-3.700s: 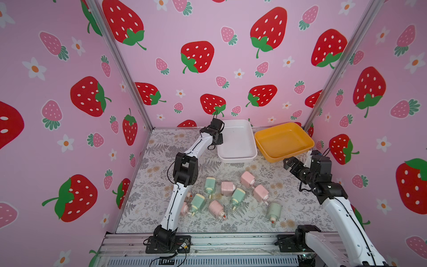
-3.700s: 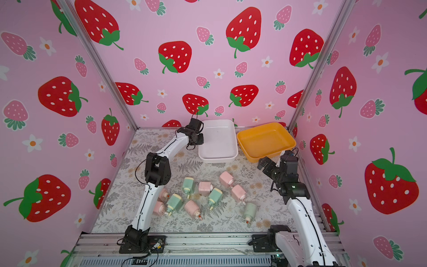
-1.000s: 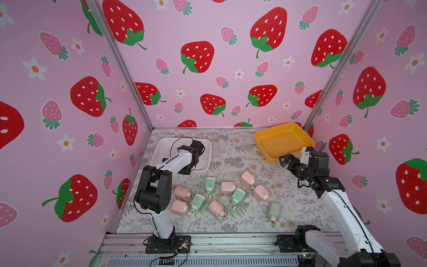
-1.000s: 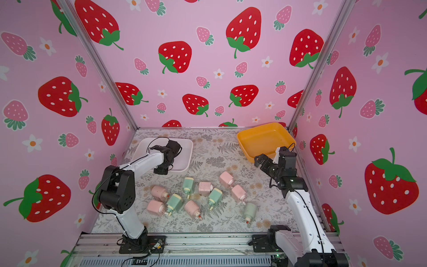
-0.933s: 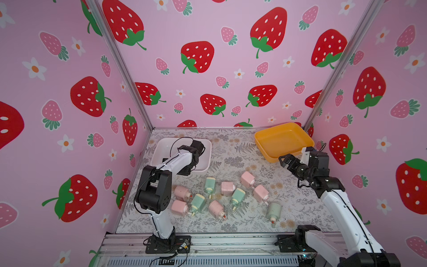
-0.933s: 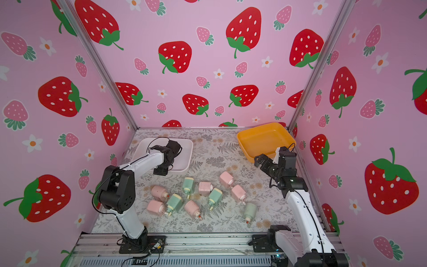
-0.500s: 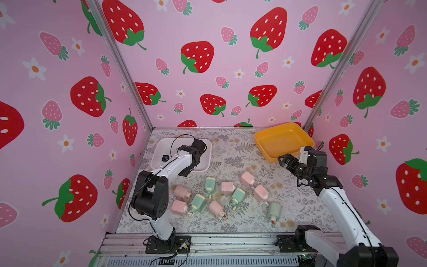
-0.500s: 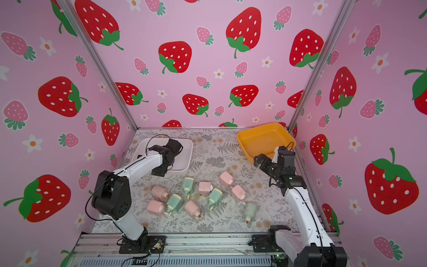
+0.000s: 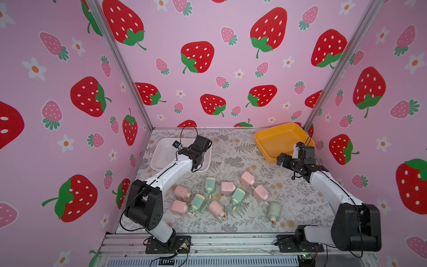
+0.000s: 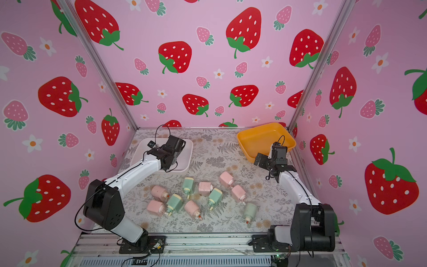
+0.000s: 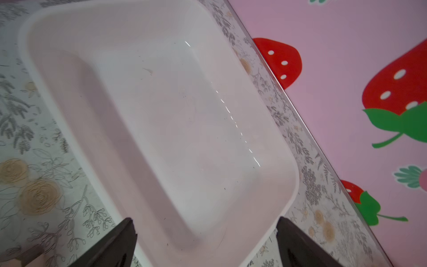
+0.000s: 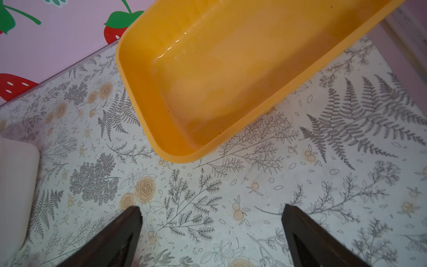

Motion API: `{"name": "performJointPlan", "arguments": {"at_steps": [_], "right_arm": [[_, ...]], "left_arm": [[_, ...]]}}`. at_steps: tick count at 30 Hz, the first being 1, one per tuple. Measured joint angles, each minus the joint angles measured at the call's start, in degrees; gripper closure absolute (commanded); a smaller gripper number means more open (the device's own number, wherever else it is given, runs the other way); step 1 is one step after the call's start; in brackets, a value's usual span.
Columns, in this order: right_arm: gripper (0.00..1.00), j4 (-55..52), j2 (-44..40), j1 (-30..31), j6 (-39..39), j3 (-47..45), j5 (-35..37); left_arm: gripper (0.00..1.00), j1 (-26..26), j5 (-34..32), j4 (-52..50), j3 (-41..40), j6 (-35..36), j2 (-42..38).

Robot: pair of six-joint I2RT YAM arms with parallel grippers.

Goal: Place the pencil sharpeners by color into the storage box
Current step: Place the storage box at the center of the board.

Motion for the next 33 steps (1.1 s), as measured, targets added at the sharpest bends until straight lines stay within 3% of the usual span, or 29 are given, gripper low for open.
{"name": "performJointPlan", "arguments": {"at_steps": [6, 11, 17, 23, 33], "right_arm": [[0.04, 2.4, 8.2, -0.09, -10.29, 6.78, -5.11], [0.07, 1.03, 14.03, -0.13, -18.12, 11.98, -8.87], [0.1, -3.1, 18.71, 0.09, -23.8, 17.86, -13.44], [0.17, -5.22, 22.32, 2.03, -24.72, 21.38, -12.46], [0.45, -11.26, 30.45, 5.97, -27.96, 28.48, -10.08]], "left_arm": [[0.0, -0.17, 11.54, 8.04, -1.03, 16.2, 0.09], [0.0, -0.17, 18.6, 12.11, -2.01, 24.13, 0.09], [0.0, -0.17, 21.77, 12.85, -2.91, 28.61, 0.09], [0.01, -0.17, 23.19, 13.88, -2.93, 31.28, 0.15], [0.0, -0.07, 23.37, 13.53, -2.93, 34.21, 1.75]]}}
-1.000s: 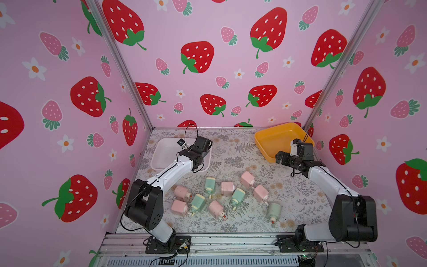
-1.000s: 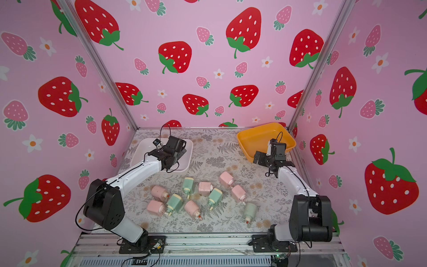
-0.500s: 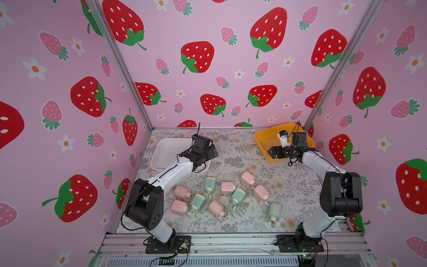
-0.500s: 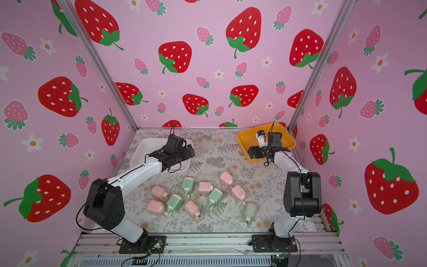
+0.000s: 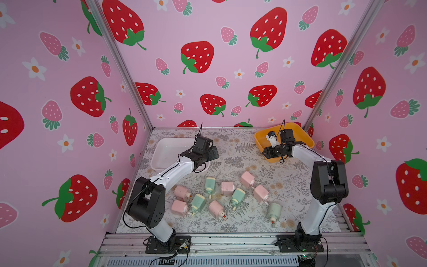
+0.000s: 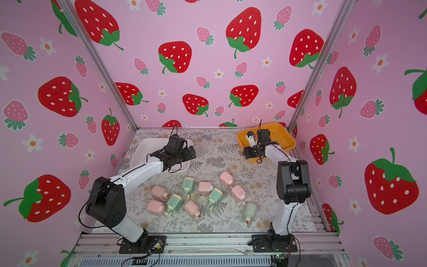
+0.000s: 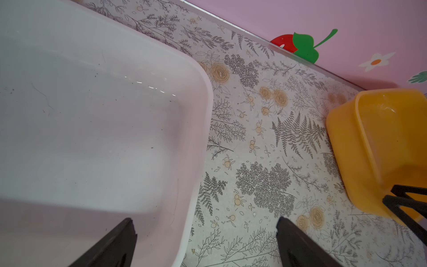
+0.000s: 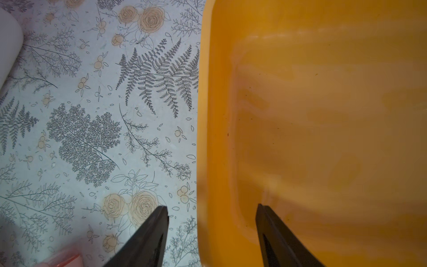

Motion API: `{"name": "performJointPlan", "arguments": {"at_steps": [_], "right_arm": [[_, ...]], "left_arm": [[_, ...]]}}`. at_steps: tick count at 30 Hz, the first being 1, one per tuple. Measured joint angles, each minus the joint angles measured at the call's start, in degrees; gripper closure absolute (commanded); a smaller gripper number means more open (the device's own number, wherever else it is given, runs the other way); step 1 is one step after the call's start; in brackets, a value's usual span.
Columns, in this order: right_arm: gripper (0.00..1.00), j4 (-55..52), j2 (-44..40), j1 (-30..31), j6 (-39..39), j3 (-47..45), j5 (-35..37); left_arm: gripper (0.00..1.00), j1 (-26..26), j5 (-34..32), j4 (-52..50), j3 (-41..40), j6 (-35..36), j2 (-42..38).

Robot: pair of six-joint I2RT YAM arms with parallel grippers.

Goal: Place the pencil sharpeners by color into the storage box
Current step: Place the storage box at the center of the board, then move the storage box to the center of the board.

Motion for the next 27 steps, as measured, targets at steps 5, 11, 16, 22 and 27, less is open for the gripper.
{"name": "performJointPlan", "arguments": {"at_steps": [5, 11, 16, 22, 27], "right_arm": [[0.67, -2.23, 1.46, 0.81, -1.16, 1.07, 0.92], [0.85, -2.91, 1.46, 0.98, -1.16, 1.07, 1.46], [0.94, -2.16, 1.4, 2.71, -0.7, 1.07, 3.58], [1.0, -1.2, 0.66, 6.84, 2.93, 1.05, 8.87], [1.0, 0.37, -0.9, 11.21, 9.22, 1.05, 14.03]], "left_arm": [[0.0, 0.37, -0.15, -1.25, 0.0, 0.92, 0.35], [0.0, 1.07, -0.46, -1.6, 0.0, 3.02, 0.35], [0.0, 1.53, -0.37, -2.38, 0.0, 4.96, 0.35], [0.0, 1.6, 0.17, -2.36, 0.0, 6.82, 0.35], [0.0, 1.92, 1.27, -2.34, 0.0, 7.85, 0.35]]}}
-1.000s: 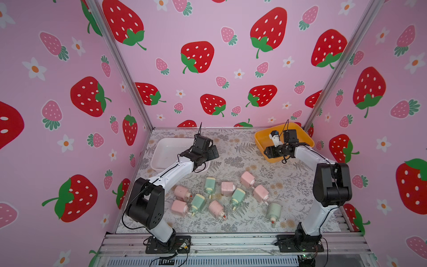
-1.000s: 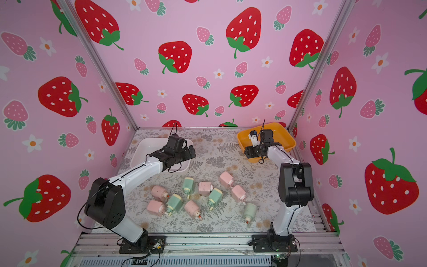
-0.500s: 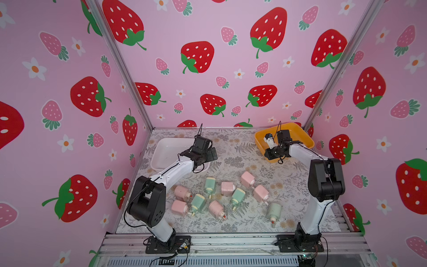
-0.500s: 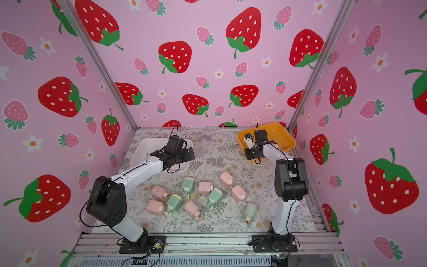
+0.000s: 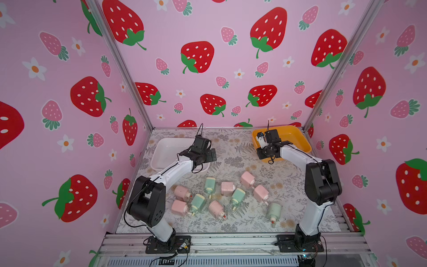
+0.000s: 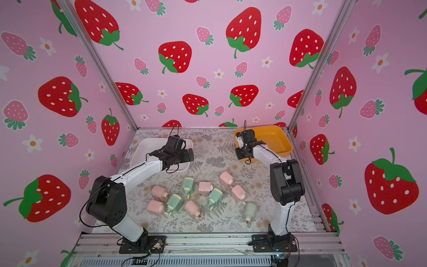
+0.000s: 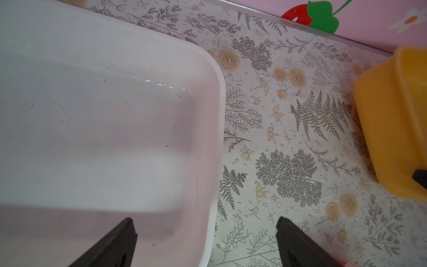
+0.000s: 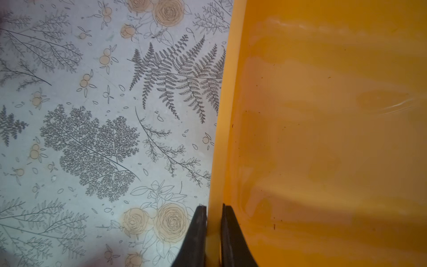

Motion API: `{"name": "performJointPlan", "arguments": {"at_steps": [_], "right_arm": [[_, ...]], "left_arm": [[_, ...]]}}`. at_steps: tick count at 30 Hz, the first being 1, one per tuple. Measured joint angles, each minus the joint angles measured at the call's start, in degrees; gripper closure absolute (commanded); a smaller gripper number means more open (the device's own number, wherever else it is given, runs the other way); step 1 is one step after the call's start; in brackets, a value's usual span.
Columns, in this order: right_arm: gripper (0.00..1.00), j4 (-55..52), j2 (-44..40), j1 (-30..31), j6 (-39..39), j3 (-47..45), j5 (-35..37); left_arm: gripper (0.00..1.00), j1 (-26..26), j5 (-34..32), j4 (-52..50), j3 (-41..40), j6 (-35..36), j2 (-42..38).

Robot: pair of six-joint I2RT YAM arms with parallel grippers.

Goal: Place the pencil sharpeners by color into the storage box
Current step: Move the storage box to the center of the board.

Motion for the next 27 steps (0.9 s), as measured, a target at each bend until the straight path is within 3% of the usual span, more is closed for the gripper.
{"name": "performJointPlan", "arguments": {"at_steps": [5, 15, 27], "right_arm": [[1.0, 0.39, -1.88, 2.99, 7.8, -0.04, 3.67], [1.0, 0.11, -2.14, 4.57, 20.83, 0.94, 3.61], [1.0, 1.14, 1.68, 10.75, 28.61, 3.74, 1.86]], "left_arm": [[0.0, 0.94, 3.1, 0.07, 0.0, 0.04, 0.0], [0.0, 1.9, 7.74, 0.02, 0.0, 0.07, 1.4], [0.0, 1.9, 11.34, -0.15, 0.39, -1.11, 5.18]]}}
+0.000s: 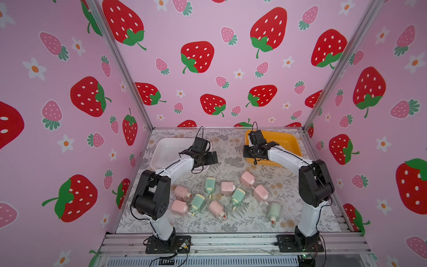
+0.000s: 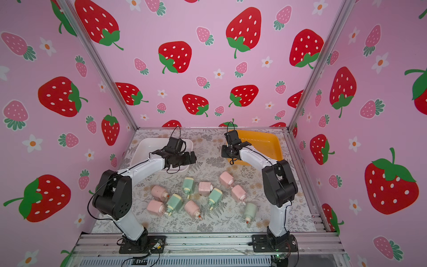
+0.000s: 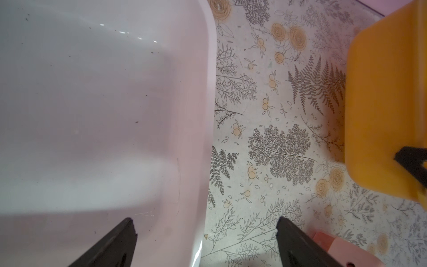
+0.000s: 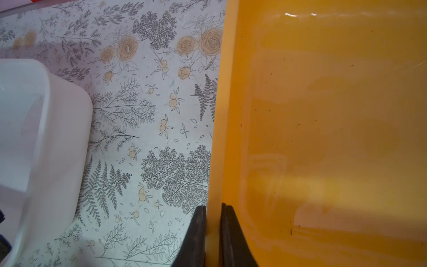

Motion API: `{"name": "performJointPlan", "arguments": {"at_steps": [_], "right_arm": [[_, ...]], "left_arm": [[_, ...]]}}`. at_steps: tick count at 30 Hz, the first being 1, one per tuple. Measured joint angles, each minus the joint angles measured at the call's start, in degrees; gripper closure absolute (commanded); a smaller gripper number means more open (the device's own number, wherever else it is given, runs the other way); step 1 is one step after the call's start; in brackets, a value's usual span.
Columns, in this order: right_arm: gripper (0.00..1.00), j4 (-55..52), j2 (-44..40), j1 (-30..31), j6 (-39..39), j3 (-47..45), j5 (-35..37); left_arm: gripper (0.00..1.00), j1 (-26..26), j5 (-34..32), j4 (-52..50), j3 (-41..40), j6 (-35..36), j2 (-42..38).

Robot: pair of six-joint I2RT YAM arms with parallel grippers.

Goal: Place the pencil sharpeners by color into the storage box
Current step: Move the storage box to the center of the board.

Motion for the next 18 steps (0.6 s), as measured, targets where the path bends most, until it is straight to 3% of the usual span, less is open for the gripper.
{"name": "performJointPlan", "arguments": {"at_steps": [18], "right_arm": [[1.0, 7.17, 2.23, 4.94, 6.95, -0.02, -3.19]], "left_arm": [[0.01, 1.9, 13.7, 6.64, 1.73, -9.9, 6.75]]}}
